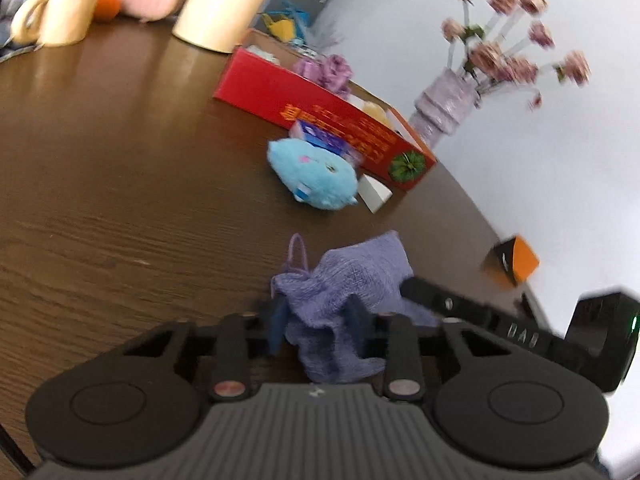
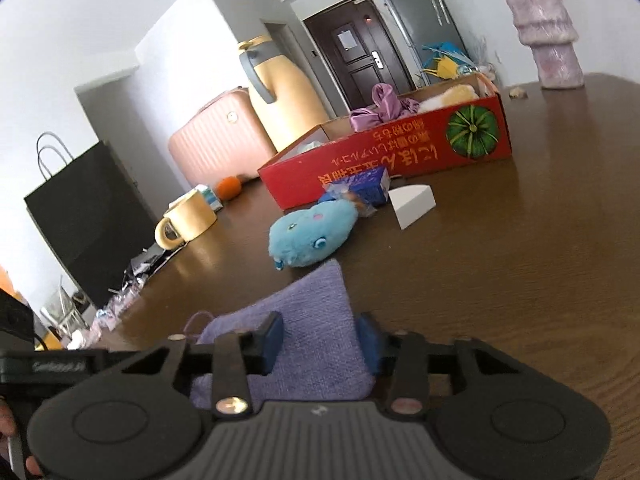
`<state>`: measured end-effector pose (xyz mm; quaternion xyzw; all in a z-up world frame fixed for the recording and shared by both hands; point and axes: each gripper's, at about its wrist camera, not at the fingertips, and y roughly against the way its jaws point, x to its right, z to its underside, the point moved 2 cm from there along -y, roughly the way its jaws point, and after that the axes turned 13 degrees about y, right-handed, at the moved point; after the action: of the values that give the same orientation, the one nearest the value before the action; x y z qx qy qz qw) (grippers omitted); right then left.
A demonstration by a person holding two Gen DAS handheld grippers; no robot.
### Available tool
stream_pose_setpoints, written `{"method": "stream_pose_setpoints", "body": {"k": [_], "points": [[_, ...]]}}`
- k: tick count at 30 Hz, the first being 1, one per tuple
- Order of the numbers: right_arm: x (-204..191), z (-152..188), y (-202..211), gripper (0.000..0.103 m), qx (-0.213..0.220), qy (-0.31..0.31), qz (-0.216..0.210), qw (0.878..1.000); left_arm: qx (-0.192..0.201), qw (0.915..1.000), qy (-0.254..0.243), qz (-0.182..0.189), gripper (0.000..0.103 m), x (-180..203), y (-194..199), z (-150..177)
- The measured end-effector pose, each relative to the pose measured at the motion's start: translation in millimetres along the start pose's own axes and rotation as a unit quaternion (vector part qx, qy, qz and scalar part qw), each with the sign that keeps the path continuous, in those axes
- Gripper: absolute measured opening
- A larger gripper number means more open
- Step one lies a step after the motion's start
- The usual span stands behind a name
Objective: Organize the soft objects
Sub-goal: 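Grasp the lavender pouch with the left gripper while the right grasps its other edge, then carry the pouch into the box and open both grippers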
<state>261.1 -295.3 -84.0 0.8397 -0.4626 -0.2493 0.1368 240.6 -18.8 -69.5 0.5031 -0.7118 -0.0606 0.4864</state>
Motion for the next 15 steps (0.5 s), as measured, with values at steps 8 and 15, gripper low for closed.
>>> {"method": "stream_pose_setpoints", "body": {"k": [8, 15], "points": [[-10, 11, 21, 0.005, 0.012, -0.016, -0.002, 1.0, 0.015, 0.9997, 0.01, 0.014, 0.013, 0, 8, -4], [-12, 10, 34, 0.003, 0.035, -0.029, 0.015, 0.999, 0.016, 0.9994, -0.017, 0.024, 0.011, 14, 15, 0]]}}
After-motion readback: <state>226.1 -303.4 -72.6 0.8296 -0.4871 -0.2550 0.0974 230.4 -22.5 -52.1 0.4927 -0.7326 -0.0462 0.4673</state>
